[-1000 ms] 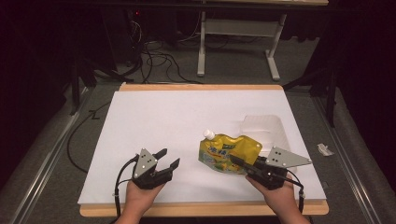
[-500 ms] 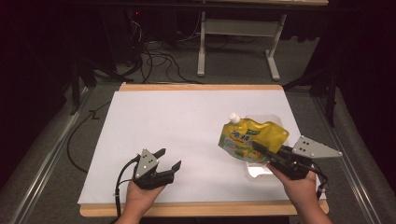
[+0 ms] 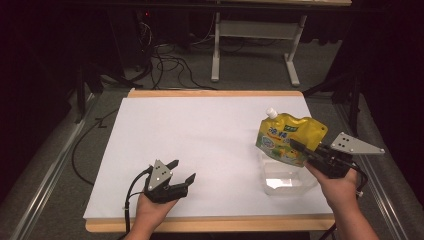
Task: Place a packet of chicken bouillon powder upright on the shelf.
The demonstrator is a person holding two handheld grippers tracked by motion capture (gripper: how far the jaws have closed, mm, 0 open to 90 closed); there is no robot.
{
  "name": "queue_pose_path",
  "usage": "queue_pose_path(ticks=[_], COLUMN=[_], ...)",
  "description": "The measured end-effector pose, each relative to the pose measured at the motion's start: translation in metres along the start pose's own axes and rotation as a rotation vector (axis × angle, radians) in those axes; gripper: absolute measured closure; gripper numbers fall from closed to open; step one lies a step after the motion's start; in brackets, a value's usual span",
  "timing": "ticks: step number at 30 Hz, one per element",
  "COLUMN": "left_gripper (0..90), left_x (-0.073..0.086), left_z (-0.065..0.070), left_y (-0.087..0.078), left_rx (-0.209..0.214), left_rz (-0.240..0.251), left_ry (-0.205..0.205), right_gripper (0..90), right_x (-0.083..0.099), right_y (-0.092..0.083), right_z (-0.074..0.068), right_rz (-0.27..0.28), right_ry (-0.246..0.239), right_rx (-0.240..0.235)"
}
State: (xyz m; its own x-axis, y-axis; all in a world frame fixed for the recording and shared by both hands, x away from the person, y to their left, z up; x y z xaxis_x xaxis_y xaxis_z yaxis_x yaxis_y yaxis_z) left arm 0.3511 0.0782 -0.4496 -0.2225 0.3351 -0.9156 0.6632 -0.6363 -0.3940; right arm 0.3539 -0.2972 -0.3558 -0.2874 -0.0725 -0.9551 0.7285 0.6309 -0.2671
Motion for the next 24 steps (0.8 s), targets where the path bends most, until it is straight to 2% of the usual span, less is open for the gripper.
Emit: queue_pose_path(ticks=[7, 15, 24], left_gripper=[29.1, 29.1, 29.3], left_x=[0.0, 0.001, 0.002], left_z=[0.0, 0.001, 0.002], left_y=[0.0, 0.002, 0.003], left_rx=[0.003, 0.004, 0.006], left_rz=[-0.003, -0.011, -0.018], left_ry=[0.007, 0.01, 0.021], right_gripper=[90.0, 90.0, 90.0], right_x=[-0.001, 0.001, 0.006], right_y=[0.002, 0.006, 0.011], right_z=[0.016, 0.033, 0.044], right_rz=[-0.009, -0.015, -0.019], right_ry=[0.006, 0.026, 0.042], right_rx=[0.019, 0.011, 0.005])
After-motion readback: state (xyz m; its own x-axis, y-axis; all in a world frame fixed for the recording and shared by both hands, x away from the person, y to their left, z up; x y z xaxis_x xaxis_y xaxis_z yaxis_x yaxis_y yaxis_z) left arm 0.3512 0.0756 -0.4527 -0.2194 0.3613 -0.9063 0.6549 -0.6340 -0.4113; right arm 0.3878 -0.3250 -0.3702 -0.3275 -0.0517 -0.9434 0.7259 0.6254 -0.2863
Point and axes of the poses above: each handheld gripper's, and its own axes: y roughly forward along the jaws, x roughly out of its underside, z roughly to its right, the point moved 6 cm from there along y, roughly forward along the jaws, and after that the axes turned 6 degrees about y, right-handed, at the moved point
